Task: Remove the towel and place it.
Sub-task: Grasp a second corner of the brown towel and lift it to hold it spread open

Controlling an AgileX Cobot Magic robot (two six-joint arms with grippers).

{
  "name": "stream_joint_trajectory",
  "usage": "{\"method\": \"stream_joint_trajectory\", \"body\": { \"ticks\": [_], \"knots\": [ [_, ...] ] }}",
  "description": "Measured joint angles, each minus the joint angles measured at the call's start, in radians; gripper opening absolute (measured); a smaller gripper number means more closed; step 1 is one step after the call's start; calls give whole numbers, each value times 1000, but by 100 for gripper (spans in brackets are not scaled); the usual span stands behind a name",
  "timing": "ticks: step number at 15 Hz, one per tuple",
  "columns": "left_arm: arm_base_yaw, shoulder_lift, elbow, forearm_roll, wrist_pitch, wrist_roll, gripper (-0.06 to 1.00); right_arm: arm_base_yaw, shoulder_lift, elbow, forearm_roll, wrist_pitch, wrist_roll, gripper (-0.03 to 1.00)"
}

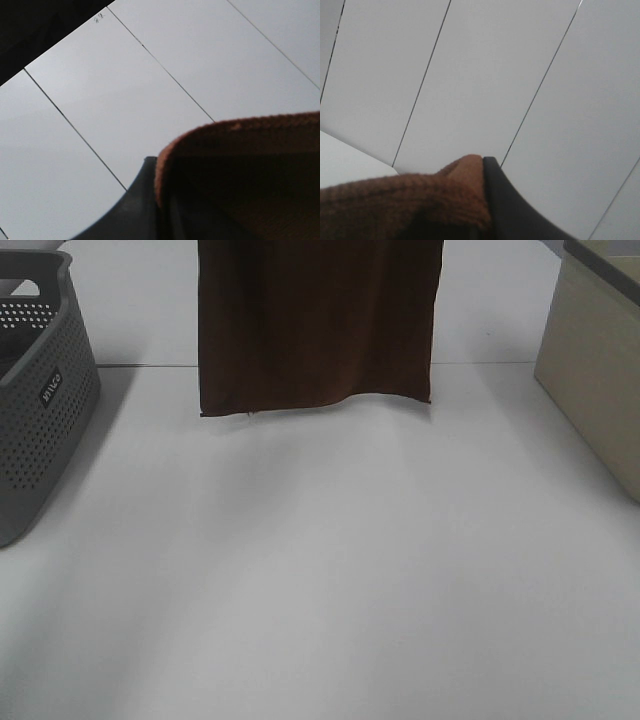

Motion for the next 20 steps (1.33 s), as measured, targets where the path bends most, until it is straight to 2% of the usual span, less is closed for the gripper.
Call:
{"method": "stream_joint_trajectory", "body": {
  "ticks": [3,5,6,8,10,14,16,20],
  "knots": [
    [32,44,0,0,-71,-39,0,0,36,0,4,-62,6,1],
    [58,93,-10,9,-155,-117,0,0,71,0,6,-118,7,1],
    [79,160,-75,49,-186,-220,0,-10,110,-1,22,-201,7,1],
    [84,216,-156,110,-196,-298,0,-26,145,-29,38,-235,7,1],
    [87,327,-329,184,-197,-370,0,-54,200,-118,53,-253,7,1],
    [102,548,-692,212,-94,-438,0,-109,271,-230,106,-269,54,1],
    [105,589,-757,215,-58,-448,0,-116,287,-232,114,-274,70,1],
    [105,594,-766,234,-24,-453,0,-116,295,-232,126,-244,71,1]
  ]
}}
